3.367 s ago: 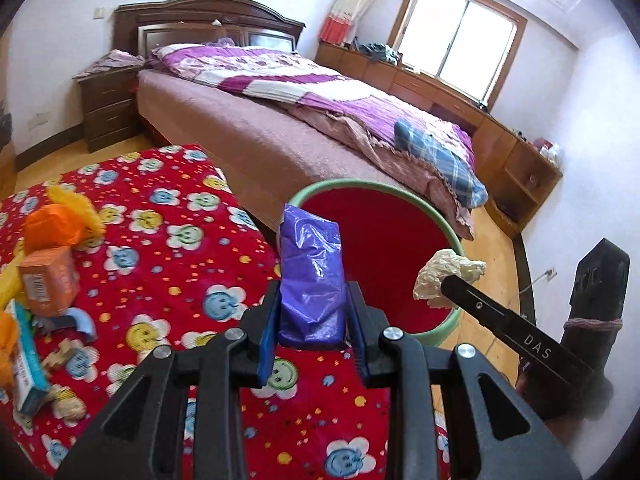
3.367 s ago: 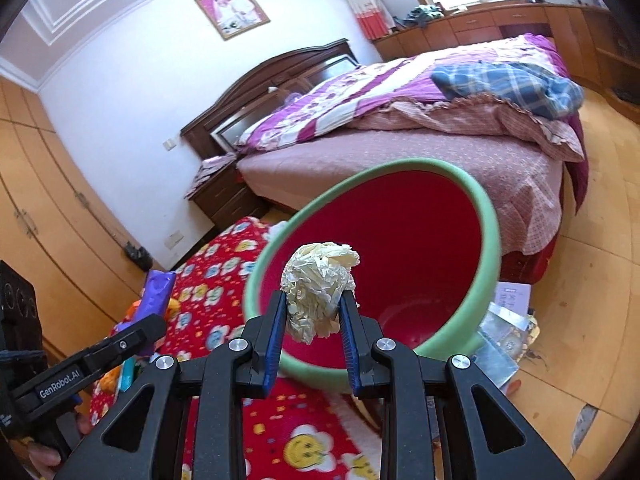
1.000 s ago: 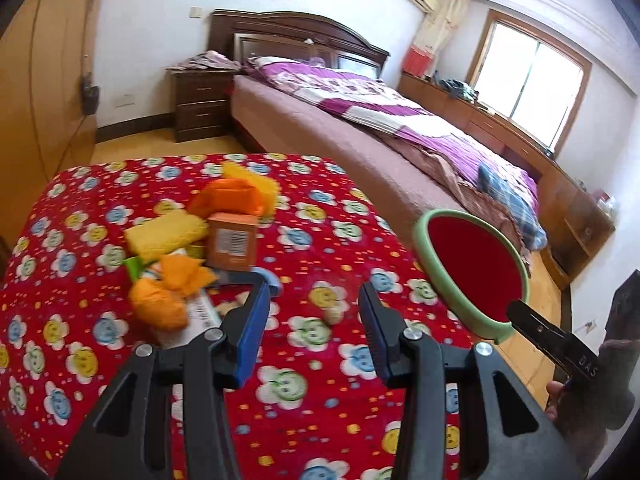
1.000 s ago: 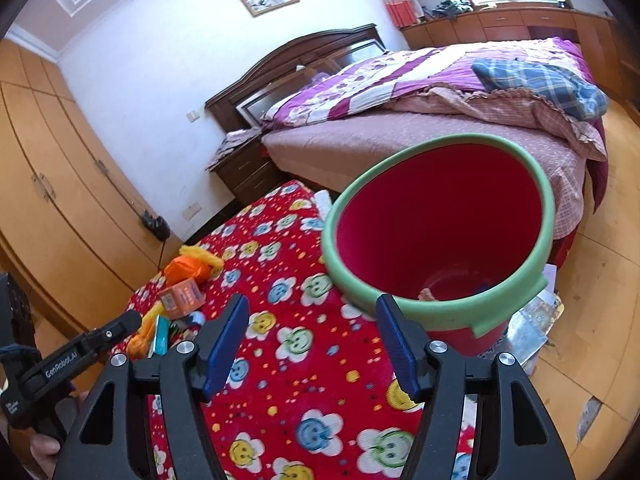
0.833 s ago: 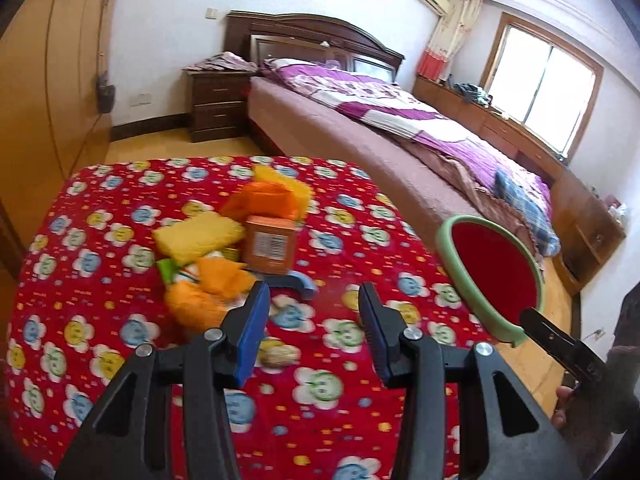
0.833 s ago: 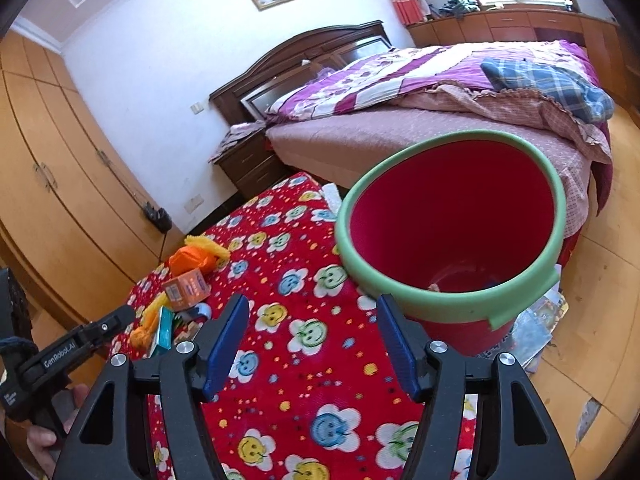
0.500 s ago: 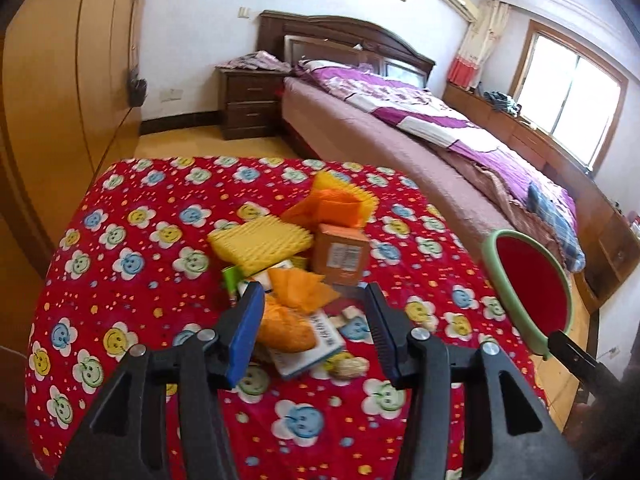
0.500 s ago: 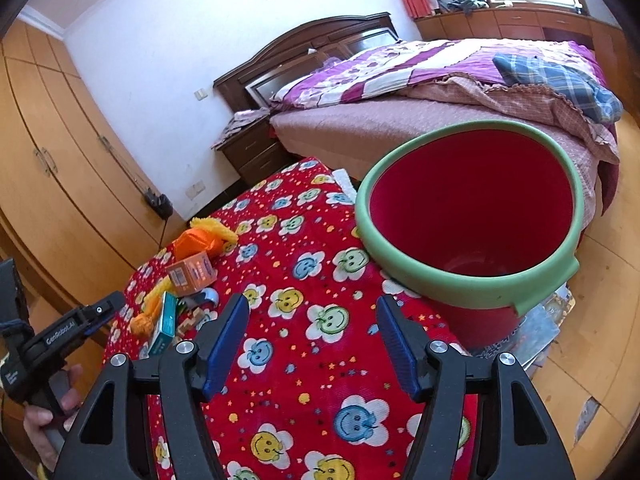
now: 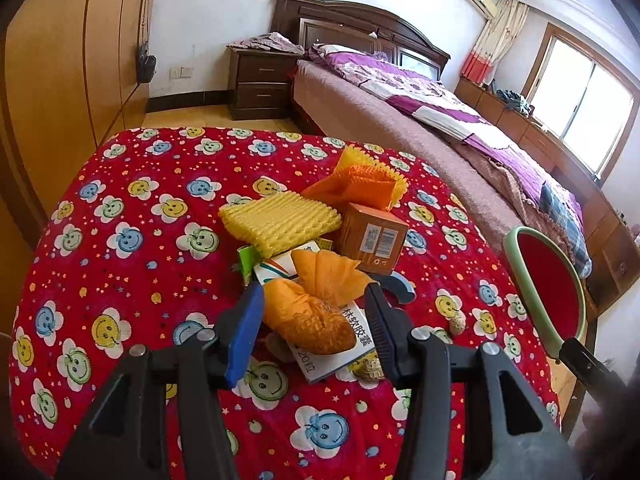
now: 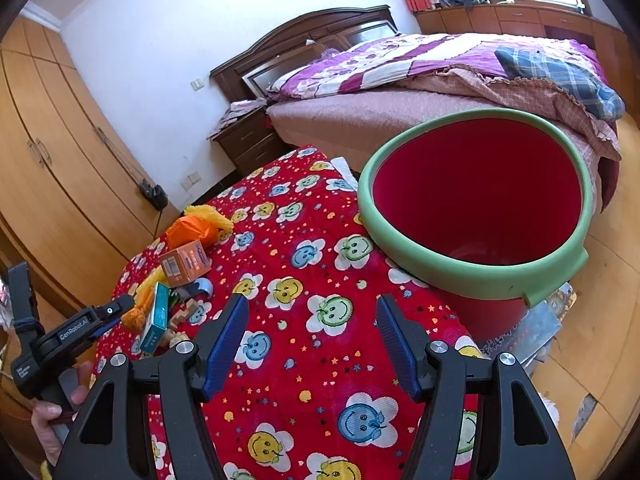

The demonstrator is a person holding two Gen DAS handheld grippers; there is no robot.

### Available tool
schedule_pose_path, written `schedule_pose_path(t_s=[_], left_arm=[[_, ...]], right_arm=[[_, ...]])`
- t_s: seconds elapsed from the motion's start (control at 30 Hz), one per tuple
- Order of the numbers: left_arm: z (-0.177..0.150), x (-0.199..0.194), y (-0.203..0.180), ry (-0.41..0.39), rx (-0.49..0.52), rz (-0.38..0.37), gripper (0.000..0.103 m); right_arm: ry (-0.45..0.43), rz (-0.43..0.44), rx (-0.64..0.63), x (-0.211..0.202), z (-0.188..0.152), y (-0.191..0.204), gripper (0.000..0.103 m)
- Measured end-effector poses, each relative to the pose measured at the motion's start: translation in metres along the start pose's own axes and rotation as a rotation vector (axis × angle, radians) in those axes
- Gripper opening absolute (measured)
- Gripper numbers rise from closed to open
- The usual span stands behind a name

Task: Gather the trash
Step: 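Grasp the orange mesh bag with the left tool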

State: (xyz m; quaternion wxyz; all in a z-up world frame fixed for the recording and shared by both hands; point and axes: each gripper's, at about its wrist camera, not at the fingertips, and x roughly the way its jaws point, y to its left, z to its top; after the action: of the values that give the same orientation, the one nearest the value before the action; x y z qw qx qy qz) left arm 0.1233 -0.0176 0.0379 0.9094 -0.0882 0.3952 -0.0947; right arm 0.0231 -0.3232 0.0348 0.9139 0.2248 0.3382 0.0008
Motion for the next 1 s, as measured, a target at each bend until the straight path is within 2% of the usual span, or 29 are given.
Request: schedule_pose_path(t_s=[0.23, 0.4, 0.43, 0.5, 0.57, 0.77, 1.0], left_arm=[[-0.002, 0.014, -0.001, 0.022, 0.02, 0.05, 0.052], [-0.005, 0.022, 0.005, 0.035, -0.006, 0.029, 0.052], [-0.004, 0.021, 0.005, 0.031, -0.009, 0.026, 0.049], [-0.004, 0.02, 0.006, 0.029, -0.009, 0.023, 0.038], [-0.004, 0.019, 0.006, 0.031, -0.011, 0.015, 0.035], [-0.006, 0.008, 0.013, 0.024, -0.031, -0.02, 0.031], [-0.003, -0.017, 0.028, -0.014, -0.034, 0.008, 0.031]], right_arm=[[0.014, 0.0, 0.006, 0.007, -0.002, -0.003, 0.067], [0.019, 0.001, 0.007, 0.008, -0.002, -0.003, 0.067], [0.02, 0.001, 0.006, 0.008, -0.002, -0.003, 0.067], [0.021, 0.001, 0.004, 0.009, -0.002, -0.002, 0.067], [0.023, 0.001, 0.002, 0.009, -0.003, -0.001, 0.067], [0.029, 0.009, -0.022, 0.008, -0.003, 0.008, 0.067], [0.045, 0.041, -0.084, 0.015, -0.004, 0.033, 0.067]])
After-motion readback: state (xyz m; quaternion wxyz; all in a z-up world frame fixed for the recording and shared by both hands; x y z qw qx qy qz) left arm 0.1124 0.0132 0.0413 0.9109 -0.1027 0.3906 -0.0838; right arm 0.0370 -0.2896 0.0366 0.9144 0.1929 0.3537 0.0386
